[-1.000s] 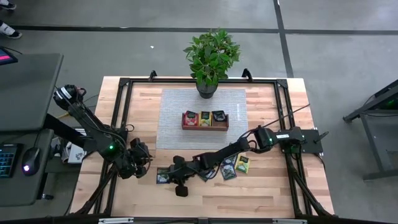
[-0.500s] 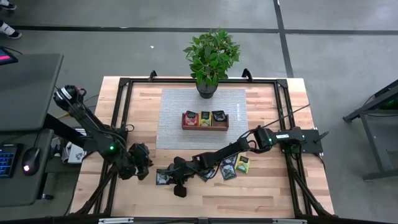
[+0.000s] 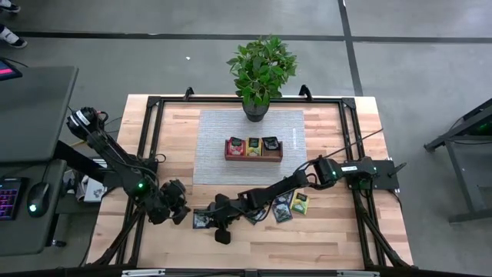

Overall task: Pick & Place Tea
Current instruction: Put the violet tea bag into the right section of the wooden organizer

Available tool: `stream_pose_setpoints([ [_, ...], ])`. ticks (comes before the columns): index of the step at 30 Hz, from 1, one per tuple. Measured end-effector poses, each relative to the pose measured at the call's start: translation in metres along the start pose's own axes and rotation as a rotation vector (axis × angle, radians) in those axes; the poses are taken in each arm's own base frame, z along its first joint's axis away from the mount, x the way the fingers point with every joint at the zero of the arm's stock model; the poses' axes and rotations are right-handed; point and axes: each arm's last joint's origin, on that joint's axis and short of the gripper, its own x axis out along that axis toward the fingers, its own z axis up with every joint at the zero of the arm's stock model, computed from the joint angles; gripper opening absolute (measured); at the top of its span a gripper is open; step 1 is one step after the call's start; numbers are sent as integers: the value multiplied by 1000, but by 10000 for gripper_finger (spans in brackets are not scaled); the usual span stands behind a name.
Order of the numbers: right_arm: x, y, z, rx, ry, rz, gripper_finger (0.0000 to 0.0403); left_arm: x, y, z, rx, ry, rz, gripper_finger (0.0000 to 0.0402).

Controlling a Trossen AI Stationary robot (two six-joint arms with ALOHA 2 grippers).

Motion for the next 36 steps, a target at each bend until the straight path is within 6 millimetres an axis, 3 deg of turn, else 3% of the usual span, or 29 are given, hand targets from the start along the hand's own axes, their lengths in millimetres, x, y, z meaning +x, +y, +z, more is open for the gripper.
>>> stream_pose_setpoints([
  [6,0,0,0,0,-2,-2,0,13,10,-6,-77,-1,-152,229],
  [12,0,1,-1,-3,0,2,0,21,30,-10,-180,-13,-158,230],
  [25,0,3,-2,-12,-3,-7,0,21,26,-12,-195,70,-214,230],
  [36,0,3,-2,-16,-3,-7,0,42,23,8,-228,128,-225,230],
])
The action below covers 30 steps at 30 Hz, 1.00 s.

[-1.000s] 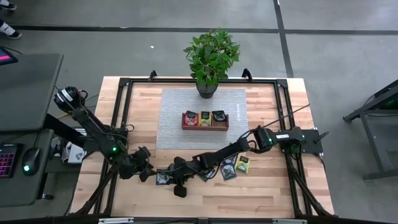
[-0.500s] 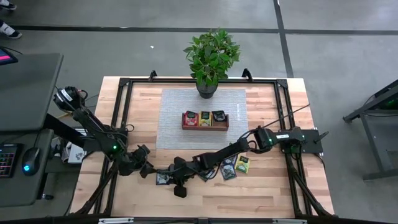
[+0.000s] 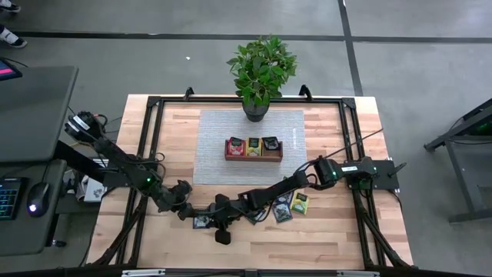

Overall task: Pick & Place Tea
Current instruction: Put the violet tea bag into the right section of the wooden organizer

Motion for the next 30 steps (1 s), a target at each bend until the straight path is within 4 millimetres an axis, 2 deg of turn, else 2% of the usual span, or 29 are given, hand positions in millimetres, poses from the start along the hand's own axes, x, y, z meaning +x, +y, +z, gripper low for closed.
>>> stream_pose_setpoints([
  [12,0,0,0,-15,2,3,0,3,0,5,4,-2,-9,229],
  [15,0,-1,0,-15,1,3,0,3,0,5,16,-8,-10,218],
  [23,0,-3,1,-11,3,8,0,3,2,6,21,-39,7,130],
  [30,0,-3,1,-11,2,6,0,3,4,9,55,-147,32,37],
])
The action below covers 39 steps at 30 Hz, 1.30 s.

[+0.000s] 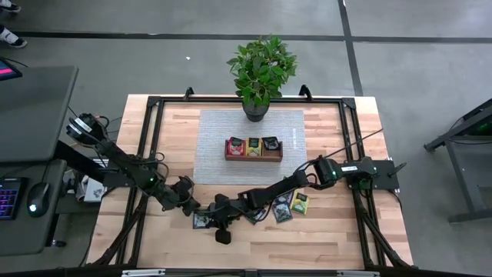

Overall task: Pick & Place Tea
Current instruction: Put the violet tea bag into the right section of the wooden organizer

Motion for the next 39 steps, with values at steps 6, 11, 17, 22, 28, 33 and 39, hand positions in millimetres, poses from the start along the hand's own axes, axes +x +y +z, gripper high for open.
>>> stream_pose_setpoints([
  [6,0,0,0,4,0,0,0,0,0,0,6,2,-2,13],
  [11,0,0,0,6,2,5,0,0,0,-1,13,45,-4,2],
  [17,0,0,0,7,3,6,0,0,0,-2,51,50,-2,53],
  [22,0,0,0,8,3,6,0,-1,-2,-2,58,54,-23,144],
  [28,0,0,0,8,4,9,0,-1,-7,-3,121,104,-80,224],
  [33,0,0,0,8,5,9,0,-1,-9,-3,134,134,-110,236],
  [39,0,0,0,8,5,9,0,-1,-10,-4,136,156,-121,237],
])
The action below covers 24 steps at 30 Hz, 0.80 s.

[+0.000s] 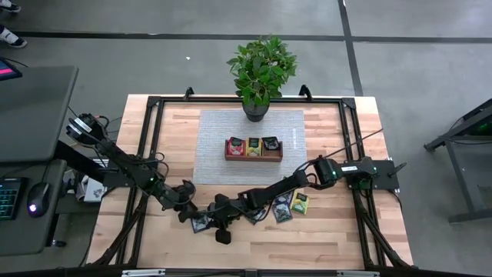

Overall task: Pick & Place Tea
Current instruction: Put the violet tea bag into the right section of the wooden organizer

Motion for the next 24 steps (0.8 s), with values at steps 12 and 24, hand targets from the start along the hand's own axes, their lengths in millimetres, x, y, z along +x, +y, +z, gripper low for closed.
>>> stream_pose_setpoints([
  [12,0,0,0,0,1,0,0,0,2,-2,1,50,22,237],
  [24,0,0,0,0,0,-1,0,0,0,-5,-2,153,-22,237],
])
